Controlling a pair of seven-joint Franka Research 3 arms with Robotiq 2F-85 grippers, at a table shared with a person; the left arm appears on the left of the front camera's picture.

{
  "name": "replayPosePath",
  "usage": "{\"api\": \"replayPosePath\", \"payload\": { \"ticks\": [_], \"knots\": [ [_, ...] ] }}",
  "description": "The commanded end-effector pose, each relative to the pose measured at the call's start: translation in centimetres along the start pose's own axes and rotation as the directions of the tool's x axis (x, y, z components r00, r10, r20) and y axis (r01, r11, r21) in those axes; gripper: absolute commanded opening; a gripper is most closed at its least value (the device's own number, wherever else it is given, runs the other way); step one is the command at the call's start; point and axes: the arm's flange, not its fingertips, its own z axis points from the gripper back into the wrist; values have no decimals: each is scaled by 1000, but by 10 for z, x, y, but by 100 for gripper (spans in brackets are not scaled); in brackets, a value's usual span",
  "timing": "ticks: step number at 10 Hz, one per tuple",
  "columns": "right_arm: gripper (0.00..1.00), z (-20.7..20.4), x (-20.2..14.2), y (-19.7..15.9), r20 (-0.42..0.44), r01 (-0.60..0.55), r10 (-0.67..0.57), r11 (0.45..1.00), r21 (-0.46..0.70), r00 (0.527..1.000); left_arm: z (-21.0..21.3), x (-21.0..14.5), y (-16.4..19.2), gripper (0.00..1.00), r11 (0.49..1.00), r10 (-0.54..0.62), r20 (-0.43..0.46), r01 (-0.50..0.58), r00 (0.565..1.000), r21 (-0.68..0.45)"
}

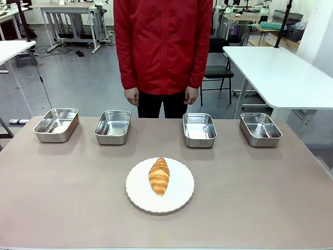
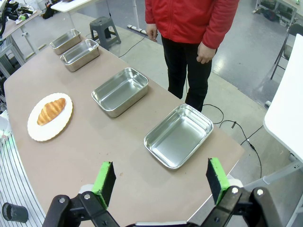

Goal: Place the bread in the container.
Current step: Place the Butter Roll into the Airtight Container indicated by the human.

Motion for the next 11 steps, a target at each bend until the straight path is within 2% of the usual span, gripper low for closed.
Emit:
{"api": "replayPosePath", "payload": {
  "ticks": [1,11],
  "knots": [
    [100,0,1,0,6,-2,2,1000,3,1000,0,1,-1,100,1000,9,20,-9,1000,-5],
    [100,0,1,0,6,-2,2,1000,3,1000,0,1,-1,100,1000,9,20,-9,1000,-5]
  ]
}}
